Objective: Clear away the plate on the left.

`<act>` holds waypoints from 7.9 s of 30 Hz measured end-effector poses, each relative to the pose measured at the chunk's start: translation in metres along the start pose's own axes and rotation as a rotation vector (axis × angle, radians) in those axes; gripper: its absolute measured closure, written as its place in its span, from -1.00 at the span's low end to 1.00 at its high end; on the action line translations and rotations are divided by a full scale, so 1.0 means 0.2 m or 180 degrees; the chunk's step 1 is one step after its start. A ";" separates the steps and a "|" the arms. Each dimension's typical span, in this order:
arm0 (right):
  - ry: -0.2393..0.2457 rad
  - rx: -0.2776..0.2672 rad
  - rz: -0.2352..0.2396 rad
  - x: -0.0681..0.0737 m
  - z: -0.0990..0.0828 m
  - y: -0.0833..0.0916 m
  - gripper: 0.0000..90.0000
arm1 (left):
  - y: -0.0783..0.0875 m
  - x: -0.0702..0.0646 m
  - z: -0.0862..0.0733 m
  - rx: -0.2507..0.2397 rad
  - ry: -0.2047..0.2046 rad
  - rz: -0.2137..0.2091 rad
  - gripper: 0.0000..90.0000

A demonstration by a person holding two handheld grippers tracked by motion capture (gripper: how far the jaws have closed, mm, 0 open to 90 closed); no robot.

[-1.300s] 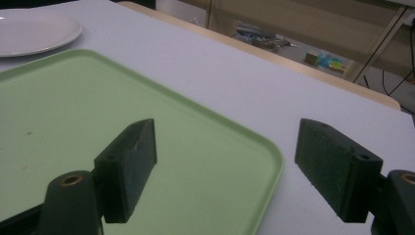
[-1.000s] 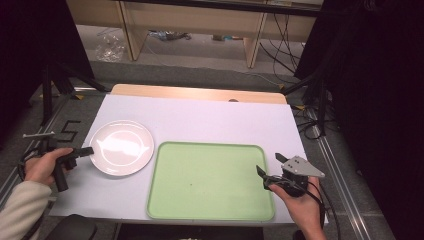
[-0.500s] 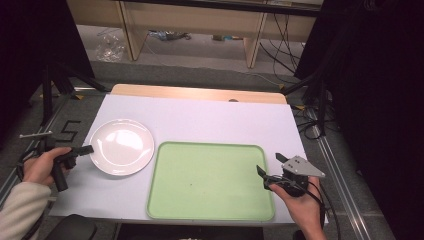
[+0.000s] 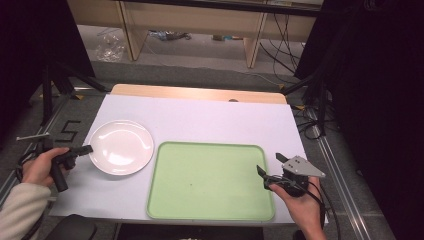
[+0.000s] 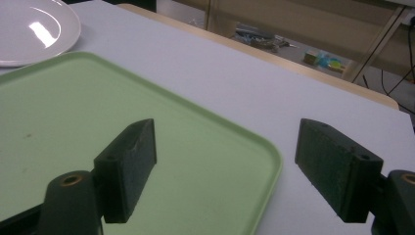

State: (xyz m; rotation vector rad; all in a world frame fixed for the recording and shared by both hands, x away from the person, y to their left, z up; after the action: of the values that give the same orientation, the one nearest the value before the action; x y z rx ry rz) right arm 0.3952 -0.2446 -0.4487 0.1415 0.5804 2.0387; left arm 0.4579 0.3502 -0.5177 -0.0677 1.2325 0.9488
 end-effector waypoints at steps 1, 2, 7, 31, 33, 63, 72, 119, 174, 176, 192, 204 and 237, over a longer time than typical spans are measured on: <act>0.0000 0.0000 0.0000 0.00 0.00 0.00 -0.46 | 0.00 0.00 0.00 0.0000 0.0000 0.0000 0.92; 0.0008 0.0013 0.0011 0.00 0.00 0.00 -0.46 | 0.00 0.00 0.00 -0.0009 -0.0022 -0.0009 0.92; 0.0008 -0.0002 -0.0003 0.00 0.00 0.00 -0.46 | 0.01 -0.01 0.00 -0.0026 0.0038 -0.0076 0.92; 0.0005 0.0035 -0.0009 0.00 0.00 0.01 -0.46 | 0.01 -0.09 0.01 -0.0028 0.0075 -0.0171 0.91; 0.0003 0.0036 -0.0011 0.00 0.00 0.01 -0.46 | 0.01 -0.09 0.01 -0.0025 0.0069 -0.0174 0.91; 0.0017 0.0004 -0.0027 -0.01 0.00 0.01 -0.46 | -0.03 -0.17 0.00 -0.0024 0.0093 -0.0341 0.90; -0.0022 0.0007 -0.0015 0.00 0.00 0.01 -0.46 | -0.08 -0.22 -0.02 0.0113 0.0075 -0.0306 0.90; 0.0035 -0.0014 -0.0038 -0.01 0.01 0.01 -0.46 | -0.24 -0.36 -0.07 0.0310 0.0034 -0.0446 0.89; 0.0018 -0.0053 -0.0052 -0.01 0.02 0.01 -0.45 | -0.32 -0.45 -0.11 0.0413 0.0004 -0.0496 0.88; 0.0026 -0.0051 -0.0057 -0.01 0.02 0.02 -0.45 | -0.33 -0.45 -0.11 0.0408 0.0010 -0.0495 0.88; 0.0012 -0.0024 -0.0033 -0.01 0.01 0.02 -0.45 | -0.36 -0.48 -0.13 0.0455 0.0006 -0.0503 0.88; -0.0012 -0.0010 -0.0020 0.00 0.01 0.02 -0.45 | -0.38 -0.50 -0.14 0.0481 -0.0009 -0.0539 0.88; -0.0011 -0.0009 -0.0020 0.00 0.01 0.02 -0.45 | -0.46 -0.57 -0.20 0.0626 -0.0076 -0.0556 0.88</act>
State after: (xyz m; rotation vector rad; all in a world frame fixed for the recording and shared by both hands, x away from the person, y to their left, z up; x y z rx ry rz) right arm 0.3930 -0.2463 -0.4443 0.1414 0.5749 2.0326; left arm 0.4844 0.2061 -0.4798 -0.0081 1.2703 0.6725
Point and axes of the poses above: each handheld gripper's, and its own axes: y roughly backward along the jaws, z roughly out of its top, x roughly to its left, the point moved 8 cm from there along -y, roughly forward along the jaws, and after that the axes turned 3 degrees about x, right-handed, at the moved point
